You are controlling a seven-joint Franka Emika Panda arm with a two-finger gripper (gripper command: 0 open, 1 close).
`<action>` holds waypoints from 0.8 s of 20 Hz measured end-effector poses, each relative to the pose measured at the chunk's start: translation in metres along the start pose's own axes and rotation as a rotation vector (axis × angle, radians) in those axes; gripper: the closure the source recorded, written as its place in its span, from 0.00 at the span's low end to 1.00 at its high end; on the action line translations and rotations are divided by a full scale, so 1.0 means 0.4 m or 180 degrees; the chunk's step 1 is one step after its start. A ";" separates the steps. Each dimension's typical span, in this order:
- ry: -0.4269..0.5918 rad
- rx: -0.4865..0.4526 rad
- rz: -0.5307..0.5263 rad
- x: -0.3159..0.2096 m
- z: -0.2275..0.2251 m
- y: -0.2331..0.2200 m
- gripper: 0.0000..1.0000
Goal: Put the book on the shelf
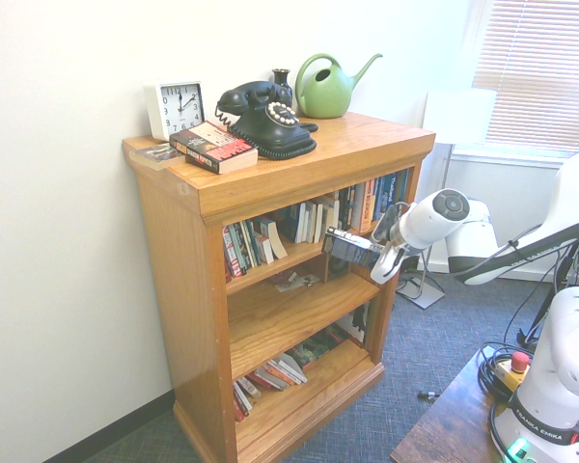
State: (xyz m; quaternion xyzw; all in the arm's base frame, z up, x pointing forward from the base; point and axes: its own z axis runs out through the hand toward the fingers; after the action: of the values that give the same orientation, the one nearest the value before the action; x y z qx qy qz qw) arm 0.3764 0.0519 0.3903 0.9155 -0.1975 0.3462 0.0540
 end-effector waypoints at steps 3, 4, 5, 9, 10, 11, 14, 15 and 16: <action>0.0053 0.0070 0.0016 -0.017 0.001 -0.014 1.00; 0.0065 0.0099 0.0033 -0.019 -0.003 -0.021 1.00; 0.0077 0.0133 0.0055 -0.020 -0.010 -0.031 1.00; 0.0123 0.0255 0.0151 -0.013 -0.047 -0.061 1.00; 0.0124 0.0265 0.0195 -0.008 -0.054 -0.061 1.00; 0.0124 0.0273 0.0248 0.000 -0.060 -0.057 1.00; 0.0093 0.0288 0.0420 0.027 -0.067 -0.031 1.00; 0.0070 0.0289 0.0467 0.034 -0.064 -0.020 1.00; 0.0042 0.0298 0.0505 0.041 -0.061 -0.010 1.00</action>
State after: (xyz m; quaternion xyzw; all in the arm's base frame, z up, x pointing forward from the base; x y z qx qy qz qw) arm 0.3743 0.0562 0.4195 0.8962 -0.2527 0.3643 -0.0151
